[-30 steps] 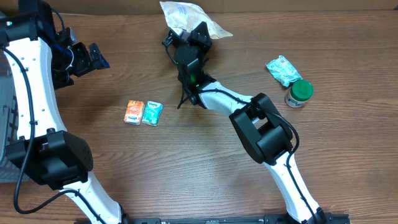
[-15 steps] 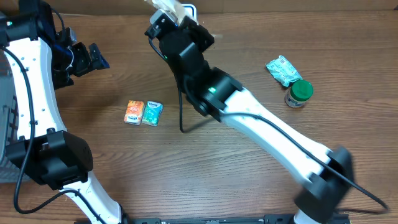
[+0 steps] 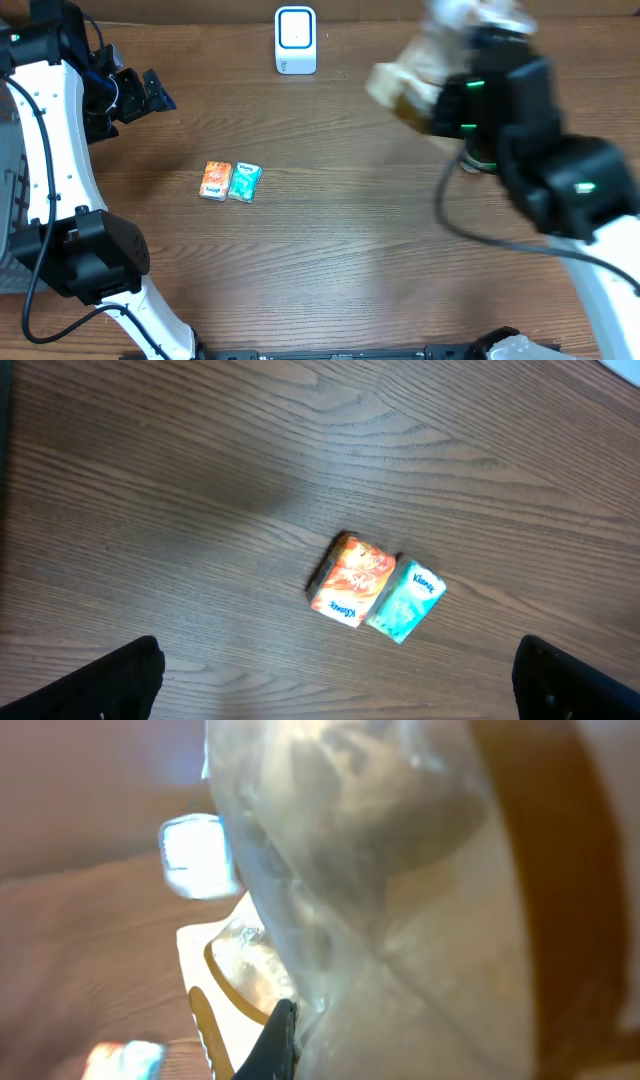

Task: Scan the item barcode
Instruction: 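Carry the bag right and set it down beside the bottle, then reach the right gripper to the center teal Kleenex pack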

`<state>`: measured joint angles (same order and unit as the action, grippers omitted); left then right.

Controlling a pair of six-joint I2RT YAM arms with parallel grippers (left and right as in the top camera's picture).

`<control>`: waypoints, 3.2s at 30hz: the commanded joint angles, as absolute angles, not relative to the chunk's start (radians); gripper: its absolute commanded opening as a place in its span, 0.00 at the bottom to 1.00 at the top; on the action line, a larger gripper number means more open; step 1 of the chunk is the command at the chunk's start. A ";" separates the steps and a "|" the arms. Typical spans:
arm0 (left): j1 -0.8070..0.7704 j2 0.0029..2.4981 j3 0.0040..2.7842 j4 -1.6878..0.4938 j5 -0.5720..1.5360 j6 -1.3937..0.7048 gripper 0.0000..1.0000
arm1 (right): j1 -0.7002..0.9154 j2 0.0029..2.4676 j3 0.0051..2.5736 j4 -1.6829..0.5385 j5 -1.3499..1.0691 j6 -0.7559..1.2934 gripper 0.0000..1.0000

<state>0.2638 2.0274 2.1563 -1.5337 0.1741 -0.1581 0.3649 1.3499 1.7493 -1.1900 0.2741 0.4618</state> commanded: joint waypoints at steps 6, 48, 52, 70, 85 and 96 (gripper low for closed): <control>0.267 2.015 2.170 -1.532 0.170 -0.164 0.99 | -0.117 1.408 1.623 -1.338 -0.023 0.599 0.04; 0.267 2.015 2.170 -1.533 0.170 -0.164 0.99 | -0.237 1.523 1.193 -0.931 -0.030 0.527 0.72; 0.267 2.015 2.170 -1.533 0.171 -0.164 1.00 | -0.266 1.523 1.192 -0.873 -0.020 0.530 0.74; 0.267 2.015 2.170 -1.533 0.171 -0.164 1.00 | -0.272 1.522 1.303 -0.707 -0.282 0.411 0.86; 0.267 2.015 2.170 -1.533 0.170 -0.164 0.99 | 0.035 1.563 1.336 -0.680 -0.506 0.419 0.84; 0.267 2.015 2.170 -1.533 0.170 -0.164 1.00 | 0.436 1.776 1.336 -0.455 -0.378 0.666 0.64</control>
<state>0.2638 2.0274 2.1563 -1.5333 0.1745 -0.1581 0.3668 1.7069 1.3148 -0.4942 -0.4210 0.5568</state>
